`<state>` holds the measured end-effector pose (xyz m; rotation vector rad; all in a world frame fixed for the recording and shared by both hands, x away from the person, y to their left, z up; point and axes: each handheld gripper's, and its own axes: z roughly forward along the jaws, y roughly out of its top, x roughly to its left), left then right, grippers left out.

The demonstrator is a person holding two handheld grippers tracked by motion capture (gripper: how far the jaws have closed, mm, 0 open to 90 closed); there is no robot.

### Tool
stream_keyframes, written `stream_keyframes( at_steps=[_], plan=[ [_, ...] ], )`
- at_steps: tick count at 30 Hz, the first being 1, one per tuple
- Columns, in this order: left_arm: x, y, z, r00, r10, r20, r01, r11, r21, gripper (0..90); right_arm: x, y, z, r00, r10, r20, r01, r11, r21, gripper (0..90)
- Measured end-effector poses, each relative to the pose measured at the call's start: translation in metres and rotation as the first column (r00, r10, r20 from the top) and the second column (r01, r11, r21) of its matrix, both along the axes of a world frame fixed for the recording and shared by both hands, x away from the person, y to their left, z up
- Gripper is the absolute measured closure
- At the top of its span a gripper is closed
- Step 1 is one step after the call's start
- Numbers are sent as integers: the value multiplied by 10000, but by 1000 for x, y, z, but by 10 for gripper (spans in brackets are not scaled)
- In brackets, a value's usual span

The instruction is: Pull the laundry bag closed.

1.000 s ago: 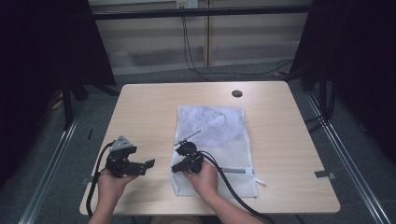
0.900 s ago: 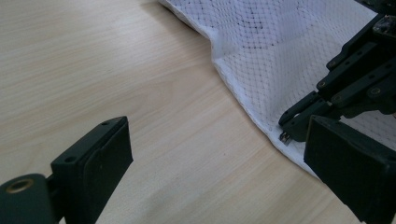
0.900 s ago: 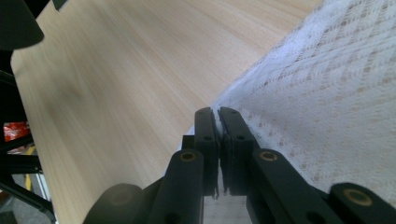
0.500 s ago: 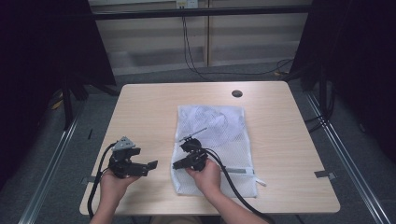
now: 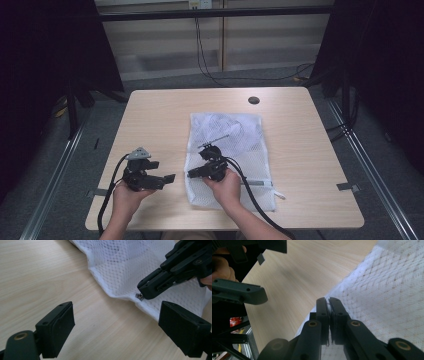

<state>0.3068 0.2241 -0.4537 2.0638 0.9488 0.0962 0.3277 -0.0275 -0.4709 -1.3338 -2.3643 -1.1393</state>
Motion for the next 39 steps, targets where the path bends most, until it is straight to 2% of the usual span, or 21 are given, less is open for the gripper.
stream_keyframes(
  at_steps=[4, 9, 14, 23, 31, 36, 39],
  plan=[
    [1, -2, -1, 9998, -43, -199, 39, 9997, -233, 130, 0, -1, 2, 10000, -26, -30, 27, 9999, 108, 866],
    [1, -5, -2, 9993, -144, -345, 137, 9997, -220, 133, 0, -3, 3, 9999, -66, 86, 65, 9999, 117, 866],
    [1, -8, -4, 9973, -320, -661, 291, 9986, -441, 146, 0, -4, 5, 9999, -108, 69, 108, 9999, 111, 866],
    [1, -17, -8, 9936, -538, -992, 487, 9974, -529, 160, -1, -8, 9, 9996, -150, 237, 145, 9997, 170, 866],
    [2, -25, -12, 9872, -765, -1397, 643, 9939, -899, 151, -2, -11, 12, 9995, -171, 276, 165, 9996, 214, 866],
    [2, -29, -15, 9831, -892, -1599, 738, 9923, -996, 154, -2, -12, 13, 9995, -220, 204, 216, 9995, 218, 866],
    [2, -31, -16, 9810, -975, -1676, 834, 9925, -890, 155, -2, -12, 13, 9993, -233, 283, 225, 9994, 272, 866]
  ],
)
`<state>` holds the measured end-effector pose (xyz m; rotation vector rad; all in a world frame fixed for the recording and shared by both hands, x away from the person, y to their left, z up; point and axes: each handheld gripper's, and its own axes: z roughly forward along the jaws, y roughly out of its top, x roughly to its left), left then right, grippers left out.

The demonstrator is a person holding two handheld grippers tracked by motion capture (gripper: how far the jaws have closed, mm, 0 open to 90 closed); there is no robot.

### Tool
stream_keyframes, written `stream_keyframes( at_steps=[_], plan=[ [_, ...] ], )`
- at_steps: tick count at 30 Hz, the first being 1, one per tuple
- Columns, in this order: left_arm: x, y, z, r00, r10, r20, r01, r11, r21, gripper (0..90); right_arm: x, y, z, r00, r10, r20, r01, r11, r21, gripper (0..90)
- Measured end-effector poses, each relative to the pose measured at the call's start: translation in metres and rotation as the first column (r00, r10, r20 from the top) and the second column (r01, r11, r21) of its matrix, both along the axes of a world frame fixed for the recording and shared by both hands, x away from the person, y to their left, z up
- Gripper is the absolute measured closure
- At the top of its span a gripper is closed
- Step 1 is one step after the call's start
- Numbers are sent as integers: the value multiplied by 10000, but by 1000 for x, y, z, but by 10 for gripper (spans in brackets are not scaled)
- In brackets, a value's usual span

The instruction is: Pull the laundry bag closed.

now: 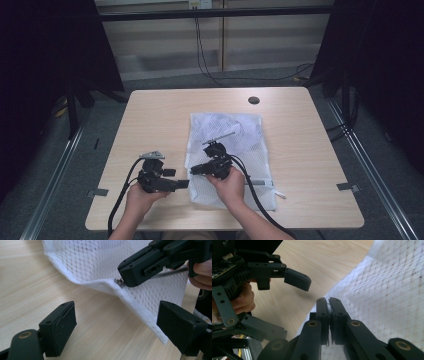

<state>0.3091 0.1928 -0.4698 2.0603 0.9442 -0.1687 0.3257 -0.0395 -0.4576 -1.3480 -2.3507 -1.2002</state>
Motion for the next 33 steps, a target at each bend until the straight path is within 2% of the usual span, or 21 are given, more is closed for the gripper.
stream_keyframes(
  at_steps=[3, 4, 8, 10, 12, 25, 33],
  plan=[
    [0, -2, -1, 9998, -175, -133, 176, 9998, 33, 164, 0, -1, 1, 10000, -35, -20, 36, 10000, 26, 866],
    [0, -4, -2, 9997, -88, -230, 86, 9999, -86, 166, 0, -1, 1, 10000, -44, 3, 44, 10000, 56, 865],
    [1, -5, -3, 9996, -185, -227, 184, 9998, -31, 168, 0, -2, 2, 10000, -43, 58, 43, 10000, 50, 865],
    [0, -7, -4, 9995, -69, -313, 64, 9998, -178, 166, 0, -2, 2, 10000, -46, 74, 45, 10000, 64, 866],
    [1, -7, -5, 9993, -158, -346, 153, 9998, -157, 169, 0, -3, 2, 9999, -65, 78, 65, 9999, 95, 865],
    [4, -19, -7, 9979, -228, -599, 170, 9954, -943, 305, 0, -4, 5, 9997, -59, 236, 55, 9999, 160, 865],
    [4, -26, -9, 9955, -444, -838, 358, 9942, -1017, 369, 0, -3, 7, 9997, -87, 250, 83, 9998, 163, 865]
  ],
)
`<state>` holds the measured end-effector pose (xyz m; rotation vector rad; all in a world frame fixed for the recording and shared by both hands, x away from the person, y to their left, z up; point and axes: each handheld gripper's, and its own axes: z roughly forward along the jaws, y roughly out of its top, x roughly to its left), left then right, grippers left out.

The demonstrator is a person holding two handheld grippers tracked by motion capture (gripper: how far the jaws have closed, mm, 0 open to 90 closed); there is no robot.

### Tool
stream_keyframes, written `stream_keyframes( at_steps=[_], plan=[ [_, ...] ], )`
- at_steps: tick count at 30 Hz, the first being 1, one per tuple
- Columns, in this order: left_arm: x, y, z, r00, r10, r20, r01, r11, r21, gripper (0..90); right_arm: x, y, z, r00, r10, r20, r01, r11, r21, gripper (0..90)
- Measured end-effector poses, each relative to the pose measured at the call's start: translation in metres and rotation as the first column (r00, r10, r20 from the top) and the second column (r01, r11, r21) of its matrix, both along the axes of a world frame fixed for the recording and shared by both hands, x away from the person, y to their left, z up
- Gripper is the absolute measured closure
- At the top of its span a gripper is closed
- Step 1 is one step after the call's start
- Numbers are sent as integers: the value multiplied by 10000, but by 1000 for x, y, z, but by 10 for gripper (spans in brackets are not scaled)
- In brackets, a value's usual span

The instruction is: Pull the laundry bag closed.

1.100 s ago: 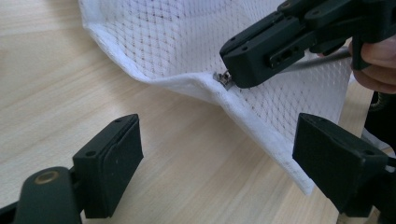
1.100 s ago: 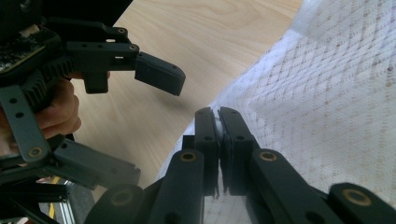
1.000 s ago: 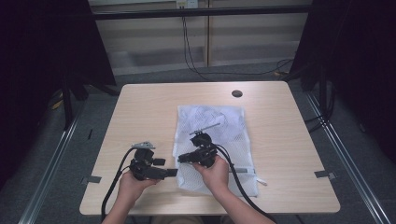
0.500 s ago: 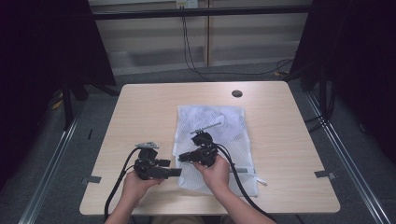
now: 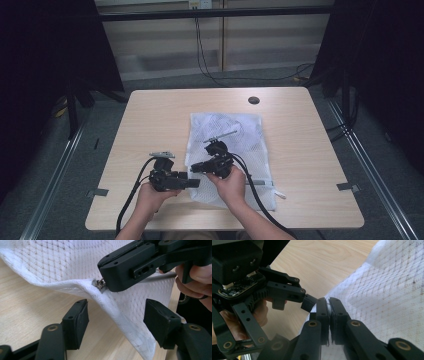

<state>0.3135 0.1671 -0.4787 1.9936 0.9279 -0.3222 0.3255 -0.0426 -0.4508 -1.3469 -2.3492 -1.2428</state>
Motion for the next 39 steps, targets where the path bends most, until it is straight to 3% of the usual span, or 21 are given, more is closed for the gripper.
stream_keyframes(
  at_steps=[11, 24, 29, 30, 31, 39],
  plan=[
    [2, -5, -1, 9997, -102, -224, 93, 9992, -384, 490, 0, 0, 2, 10000, 21, 22, -21, 10000, 45, 865],
    [3, -8, -2, 9992, -51, -401, 36, 9993, -369, 647, -1, 1, 3, 10000, -9, 30, 9, 10000, 90, 865],
    [2, -10, -4, 9969, -64, -779, 16, 9982, -607, 698, 0, 1, 2, 10000, -1, 26, 1, 10000, 92, 865],
    [3, -10, -4, 9979, -89, -639, 55, 9985, -544, 711, 0, 1, 3, 10000, -5, 20, 5, 10000, 81, 865],
    [2, -10, -4, 9964, -37, -846, -16, 9981, -622, 722, 0, 0, 2, 10000, 6, 76, -7, 10000, 90, 865],
    [2, -11, -5, 9969, -86, -779, 43, 9985, -555, 866, -1, 0, 3, 10000, 24, 75, -25, 9999, 107, 866]
  ],
)
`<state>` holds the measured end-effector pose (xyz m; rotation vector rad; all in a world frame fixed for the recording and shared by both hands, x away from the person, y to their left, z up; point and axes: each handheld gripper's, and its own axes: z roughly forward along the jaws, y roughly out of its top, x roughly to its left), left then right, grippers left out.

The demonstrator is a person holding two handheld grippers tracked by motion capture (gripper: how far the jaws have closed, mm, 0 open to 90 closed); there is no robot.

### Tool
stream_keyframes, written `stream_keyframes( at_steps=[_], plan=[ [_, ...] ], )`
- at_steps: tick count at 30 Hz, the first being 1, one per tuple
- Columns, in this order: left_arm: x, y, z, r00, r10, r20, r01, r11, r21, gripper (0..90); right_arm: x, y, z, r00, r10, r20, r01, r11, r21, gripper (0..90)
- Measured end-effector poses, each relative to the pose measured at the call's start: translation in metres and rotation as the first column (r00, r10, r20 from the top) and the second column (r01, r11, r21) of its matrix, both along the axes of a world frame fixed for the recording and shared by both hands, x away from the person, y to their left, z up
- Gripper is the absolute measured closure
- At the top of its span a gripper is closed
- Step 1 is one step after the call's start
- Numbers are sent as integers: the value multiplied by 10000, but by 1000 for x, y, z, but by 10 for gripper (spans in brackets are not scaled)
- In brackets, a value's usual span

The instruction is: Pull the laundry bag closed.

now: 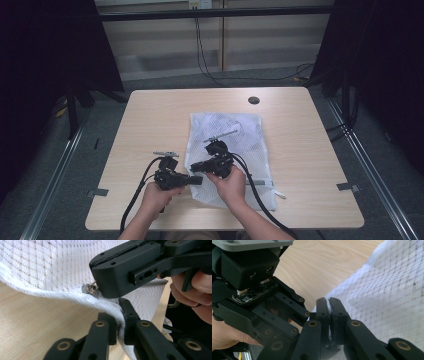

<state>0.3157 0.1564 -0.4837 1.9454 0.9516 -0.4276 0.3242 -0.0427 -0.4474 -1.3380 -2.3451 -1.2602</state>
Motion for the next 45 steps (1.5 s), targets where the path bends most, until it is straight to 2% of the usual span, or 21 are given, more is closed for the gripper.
stream_keyframes(
  at_steps=[2, 4, 5, 7, 13, 15, 26, 45],
  plan=[
    [0, 0, 0, 9998, 56, -172, -57, 9999, -86, 878, 0, 0, 0, 10000, 4, 6, -4, 10000, -12, 866],
    [0, 0, 0, 9999, 102, -118, -102, 9999, -36, 882, 0, -1, 0, 10000, 10, -28, -10, 10000, -31, 866],
    [-1, 0, 1, 9994, 224, -278, -226, 9997, -89, 884, 0, -2, 0, 10000, -2, -45, 2, 10000, -25, 866],
    [0, 2, 1, 9998, 154, -118, -154, 9999, 18, 886, 1, -3, 0, 9999, -63, -99, 63, 10000, 30, 866],
    [-1, 2, 2, 9993, 315, -190, -315, 9995, -5, 888, 1, -6, 1, 9999, -6, -100, 5, 10000, -51, 868],
    [-1, 3, 2, 9991, 394, -162, -392, 9992, 100, 888, 1, -8, 1, 9999, -18, -162, 18, 10000, 1, 868],
    [-1, 5, 0, 9976, 625, -290, -623, 9980, 87, 889, -1, -17, -2, 9994, -1, -338, 8, 9998, 211, 870],
    [-1, 5, 0, 9973, 661, -328, -660, 9978, 30, 889, -3, -24, -3, 9984, -3, -560, 10, 9999, 126, 872]
  ],
)
